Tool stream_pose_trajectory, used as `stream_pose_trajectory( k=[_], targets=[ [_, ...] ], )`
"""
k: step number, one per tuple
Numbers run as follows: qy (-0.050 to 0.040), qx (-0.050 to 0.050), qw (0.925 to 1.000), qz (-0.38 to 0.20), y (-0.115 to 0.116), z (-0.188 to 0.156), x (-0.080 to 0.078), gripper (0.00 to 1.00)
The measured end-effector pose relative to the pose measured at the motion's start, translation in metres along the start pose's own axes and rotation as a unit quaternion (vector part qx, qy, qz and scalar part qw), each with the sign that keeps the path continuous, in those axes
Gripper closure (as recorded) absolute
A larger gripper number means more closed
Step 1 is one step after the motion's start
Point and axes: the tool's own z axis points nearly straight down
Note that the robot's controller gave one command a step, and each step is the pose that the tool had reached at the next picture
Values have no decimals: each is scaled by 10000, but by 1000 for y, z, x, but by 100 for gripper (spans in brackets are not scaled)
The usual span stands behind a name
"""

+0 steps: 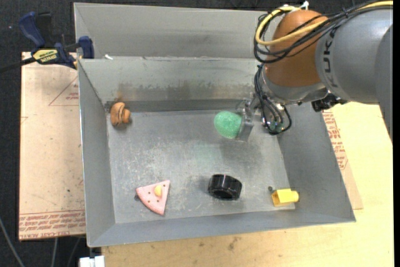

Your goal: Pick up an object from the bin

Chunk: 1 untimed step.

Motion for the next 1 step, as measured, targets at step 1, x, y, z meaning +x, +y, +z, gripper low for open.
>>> stream_pose_trajectory(
  k=[1],
  targets=[
    [118,15,9999,-54,-1,-20,1,100]
  ],
)
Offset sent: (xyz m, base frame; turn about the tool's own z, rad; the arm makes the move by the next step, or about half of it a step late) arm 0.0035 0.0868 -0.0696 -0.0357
